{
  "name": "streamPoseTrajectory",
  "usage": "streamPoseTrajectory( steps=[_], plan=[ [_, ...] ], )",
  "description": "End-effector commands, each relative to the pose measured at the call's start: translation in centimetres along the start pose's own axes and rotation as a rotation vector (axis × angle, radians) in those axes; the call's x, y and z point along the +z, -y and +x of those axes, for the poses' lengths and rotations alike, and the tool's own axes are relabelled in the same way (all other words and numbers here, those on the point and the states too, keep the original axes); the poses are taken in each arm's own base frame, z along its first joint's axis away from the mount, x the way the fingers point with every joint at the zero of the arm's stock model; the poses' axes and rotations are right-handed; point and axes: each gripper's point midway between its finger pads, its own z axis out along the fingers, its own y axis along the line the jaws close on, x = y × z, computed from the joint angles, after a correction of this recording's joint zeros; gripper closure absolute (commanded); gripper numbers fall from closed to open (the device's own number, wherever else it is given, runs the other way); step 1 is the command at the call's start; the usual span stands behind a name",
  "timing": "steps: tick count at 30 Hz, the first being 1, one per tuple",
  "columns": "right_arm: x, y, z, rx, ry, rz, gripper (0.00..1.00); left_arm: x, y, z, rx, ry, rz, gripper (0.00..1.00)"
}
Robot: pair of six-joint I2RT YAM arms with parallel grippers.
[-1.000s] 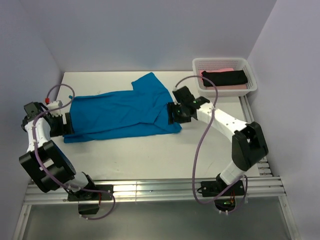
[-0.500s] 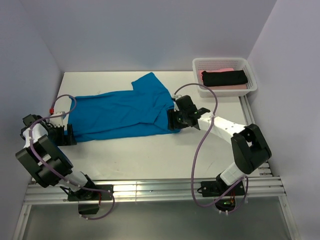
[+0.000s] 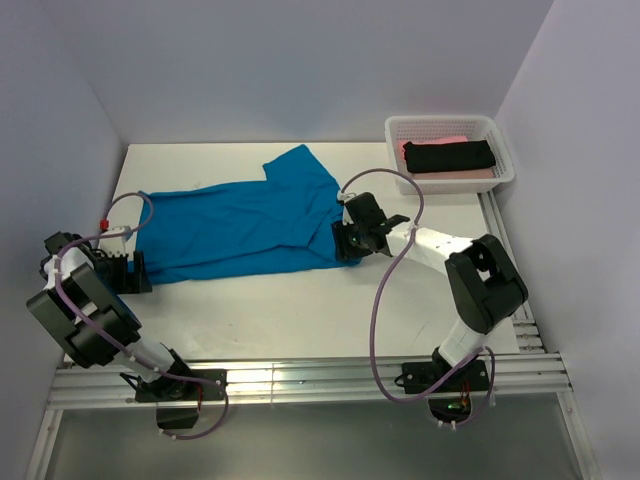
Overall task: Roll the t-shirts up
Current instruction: Fold the tshirt
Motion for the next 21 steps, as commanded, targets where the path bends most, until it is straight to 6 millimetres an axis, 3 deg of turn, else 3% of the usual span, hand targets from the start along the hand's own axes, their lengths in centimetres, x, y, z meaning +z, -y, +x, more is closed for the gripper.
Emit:
streamPoseTrajectory(
  steps=[1,6,10,15,21],
  plan=[
    [0.5,0.0,-1.0,-0.025,0.032,0.011,0.51,0.0,0.0,-0.9,0.033,0.036,0.034,0.17],
    [0.8,0.4,-0.4,-0.027,0.005,0.028,0.64,0.1,0.1,-0.7,0.045,0.037,0.039,0.17],
    [0.7,-0.1,0.7,-0.009,-0.03,-0.007,0.98,0.3,0.1,-0.3,0.051,0.029,0.047,0.17],
    [-1.0,-1.9,2.6,0.032,-0.066,-0.104,1.0,0.1,0.0,-0.5,0.073,0.036,0.044,0.18],
    [-3.5,-1.9,4.2,0.078,-0.099,-0.099,1.0,-0.3,0.0,-1.0,0.085,0.047,0.052,0.18]
  ],
)
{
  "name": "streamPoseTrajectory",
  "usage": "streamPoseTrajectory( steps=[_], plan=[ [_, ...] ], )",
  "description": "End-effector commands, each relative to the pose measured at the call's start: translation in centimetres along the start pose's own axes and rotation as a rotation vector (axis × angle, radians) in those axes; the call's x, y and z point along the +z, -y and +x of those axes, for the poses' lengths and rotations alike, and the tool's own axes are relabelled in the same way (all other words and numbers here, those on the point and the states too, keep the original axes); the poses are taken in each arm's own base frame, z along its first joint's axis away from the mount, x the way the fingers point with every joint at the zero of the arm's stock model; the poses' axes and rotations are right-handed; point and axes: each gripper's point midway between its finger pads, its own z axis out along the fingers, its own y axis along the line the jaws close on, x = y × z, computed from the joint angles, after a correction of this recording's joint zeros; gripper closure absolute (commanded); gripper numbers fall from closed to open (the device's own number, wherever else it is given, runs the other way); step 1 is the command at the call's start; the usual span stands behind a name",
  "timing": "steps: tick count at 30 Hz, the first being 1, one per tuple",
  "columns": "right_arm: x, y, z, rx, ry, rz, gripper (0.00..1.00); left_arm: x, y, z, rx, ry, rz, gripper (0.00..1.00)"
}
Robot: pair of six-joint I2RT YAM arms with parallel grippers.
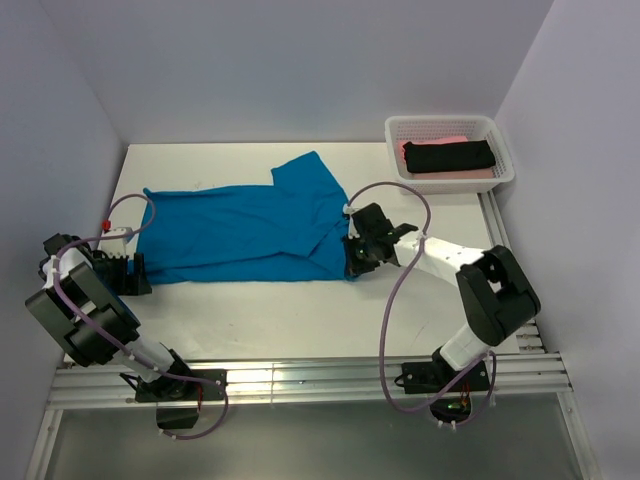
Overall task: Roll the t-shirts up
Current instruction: Fold the tshirt
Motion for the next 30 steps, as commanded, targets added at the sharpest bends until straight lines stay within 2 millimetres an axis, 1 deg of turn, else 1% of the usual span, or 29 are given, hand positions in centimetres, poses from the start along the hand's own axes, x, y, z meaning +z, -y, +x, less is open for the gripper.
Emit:
streamPoseTrajectory(
  steps=[1,3,4,6,9,11,12,14,17,20,23,26,28,30],
  plan=[
    [-2.2,-0.9,-0.2,0.025,0.012,-0.019,1.0,-0.5,0.1,-1.3,0.037,0.045,0.029,0.18],
    [-2.3,-0.7,0.3,0.036,-0.02,-0.011,1.0,-0.7,0.3,-1.5,0.037,0.048,0.046,0.18],
    [-2.4,-0.6,-0.1,0.045,-0.016,-0.007,1.0,-0.6,0.4,-1.4,0.035,0.045,0.052,0.18],
    [-2.4,-0.2,0.1,0.061,-0.029,0.006,1.0,-0.8,0.4,-1.6,0.046,0.053,0.048,0.18],
    [-2.0,1.0,-0.3,0.089,-0.027,0.026,1.0,-0.9,0.4,-1.5,0.06,0.058,0.035,0.18],
    [-1.8,2.4,-0.6,0.126,-0.026,0.049,1.0,-0.9,0.3,-1.5,0.067,0.056,0.031,0.18],
    [-1.4,2.8,-0.6,0.139,-0.035,0.049,1.0,-0.9,0.3,-1.5,0.066,0.057,0.03,0.18],
    [-1.2,3.7,-1.2,0.169,-0.026,0.053,0.97,-0.8,0.4,-1.3,0.067,0.053,0.033,0.18],
    [-0.5,4.3,-1.6,0.189,-0.036,0.065,0.93,-0.7,0.3,-1.4,0.066,0.057,0.028,0.18],
    [0.3,4.8,-1.6,0.197,-0.05,0.077,0.9,-0.8,0.0,-1.6,0.067,0.062,0.016,0.18],
    [0.2,5.1,-2.0,0.204,-0.037,0.092,0.89,-1.1,-0.2,-1.9,0.072,0.07,0.007,0.18],
    [-0.3,5.2,-2.6,0.202,-0.016,0.1,0.88,-1.1,-0.1,-2.0,0.071,0.076,0.014,0.19],
    [-0.8,5.0,-3.1,0.198,0.001,0.099,0.82,-1.0,0.0,-2.0,0.075,0.079,0.017,0.21],
    [-1.4,4.8,-3.9,0.194,0.027,0.099,0.8,-0.8,0.0,-2.1,0.077,0.087,0.023,0.25]
  ],
)
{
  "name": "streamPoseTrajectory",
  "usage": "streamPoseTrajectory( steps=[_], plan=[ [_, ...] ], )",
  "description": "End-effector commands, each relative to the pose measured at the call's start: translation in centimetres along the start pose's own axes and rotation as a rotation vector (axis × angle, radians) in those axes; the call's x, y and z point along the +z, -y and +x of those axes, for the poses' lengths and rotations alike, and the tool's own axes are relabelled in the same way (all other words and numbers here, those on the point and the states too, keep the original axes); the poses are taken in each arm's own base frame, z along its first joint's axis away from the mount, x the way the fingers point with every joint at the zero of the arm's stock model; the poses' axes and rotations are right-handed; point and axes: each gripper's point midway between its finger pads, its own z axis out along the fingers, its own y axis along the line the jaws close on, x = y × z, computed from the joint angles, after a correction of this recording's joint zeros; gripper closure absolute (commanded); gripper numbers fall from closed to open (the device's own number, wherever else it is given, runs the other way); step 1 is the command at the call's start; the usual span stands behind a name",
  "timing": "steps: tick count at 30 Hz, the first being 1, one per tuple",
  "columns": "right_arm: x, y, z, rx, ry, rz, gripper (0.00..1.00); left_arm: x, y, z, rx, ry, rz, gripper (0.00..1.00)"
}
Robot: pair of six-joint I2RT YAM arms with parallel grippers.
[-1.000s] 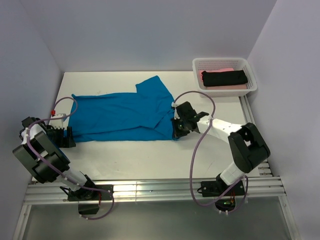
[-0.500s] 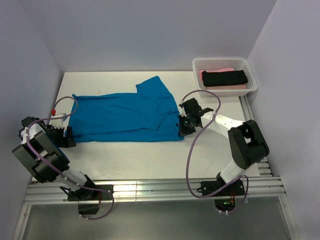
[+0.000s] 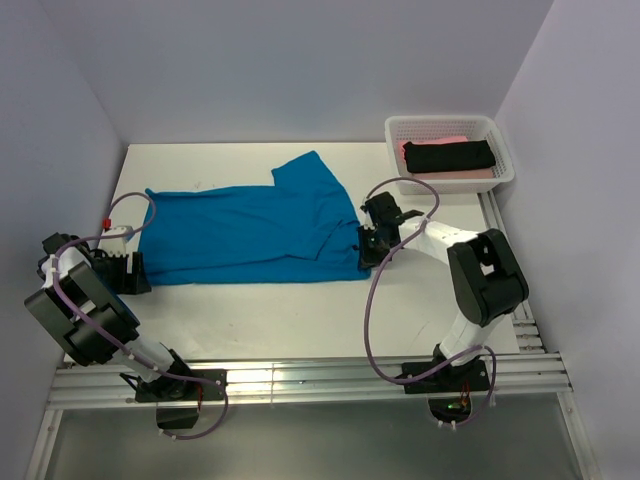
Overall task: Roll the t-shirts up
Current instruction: Fold the tshirt
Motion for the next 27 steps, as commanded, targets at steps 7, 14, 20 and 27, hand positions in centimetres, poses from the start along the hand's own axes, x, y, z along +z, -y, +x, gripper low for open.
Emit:
streamPoseTrajectory(
  steps=[7,14,20,27],
  plan=[
    [-5.1,-2.2,-5.1,-0.02,0.169,-0.031,0.76,0.0,-1.4,-2.3,0.002,0.088,-0.015,0.26],
    [-8.4,-4.4,-6.7,-0.039,0.236,-0.107,0.75,0.1,-2.5,-3.6,-0.051,0.126,-0.022,0.26],
    [-8.6,-8.3,-7.2,-0.085,0.235,-0.21,0.79,1.2,-2.2,-3.7,-0.071,0.119,0.051,0.43],
    [-5.3,-15.2,-7.8,-0.116,0.209,-0.369,0.85,2.5,-2.0,-2.7,-0.093,0.081,0.099,0.65]
  ],
)
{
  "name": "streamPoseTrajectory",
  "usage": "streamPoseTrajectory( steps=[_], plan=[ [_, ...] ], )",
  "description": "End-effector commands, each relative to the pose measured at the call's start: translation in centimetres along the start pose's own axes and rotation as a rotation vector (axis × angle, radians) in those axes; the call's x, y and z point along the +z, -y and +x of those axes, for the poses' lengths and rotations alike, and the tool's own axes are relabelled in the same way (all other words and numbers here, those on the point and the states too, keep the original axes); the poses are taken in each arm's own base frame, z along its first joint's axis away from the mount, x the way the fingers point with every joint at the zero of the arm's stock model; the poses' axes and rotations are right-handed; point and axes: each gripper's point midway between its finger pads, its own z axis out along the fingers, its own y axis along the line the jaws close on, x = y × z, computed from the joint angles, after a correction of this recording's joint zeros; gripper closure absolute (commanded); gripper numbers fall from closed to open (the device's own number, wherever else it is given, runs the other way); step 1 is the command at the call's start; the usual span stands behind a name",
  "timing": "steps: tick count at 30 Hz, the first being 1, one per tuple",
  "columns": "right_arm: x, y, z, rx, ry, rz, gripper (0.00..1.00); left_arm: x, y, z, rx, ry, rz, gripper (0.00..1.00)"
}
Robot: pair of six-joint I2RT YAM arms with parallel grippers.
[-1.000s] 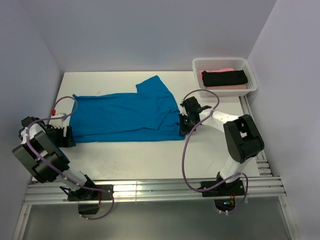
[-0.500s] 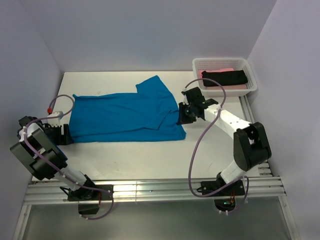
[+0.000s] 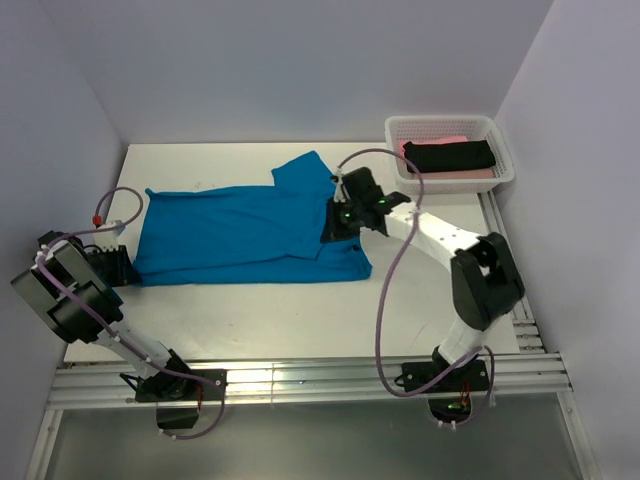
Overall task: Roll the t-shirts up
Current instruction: Fold the tshirt
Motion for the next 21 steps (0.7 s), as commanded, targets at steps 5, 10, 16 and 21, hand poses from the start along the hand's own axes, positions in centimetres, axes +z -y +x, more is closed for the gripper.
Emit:
streamPoseTrajectory(
  steps=[5,10,16,21],
  plan=[
    [6.3,-10.9,-1.9,-0.092,0.036,-0.24,0.9,0.1,0.0,-0.6,0.019,0.021,0.032,0.97],
    [10.5,-13.7,-1.8,-0.071,0.024,-0.291,0.92,0.1,-0.2,0.0,0.036,0.003,0.005,1.0],
    [14.4,-17.8,-0.6,-0.113,0.013,-0.336,0.92,0.0,-1.0,0.8,0.07,-0.018,-0.049,1.0],
    [16.6,-21.6,-0.1,-0.104,0.024,-0.405,0.94,0.1,-0.8,1.1,0.076,-0.023,-0.045,1.0]
  ],
)
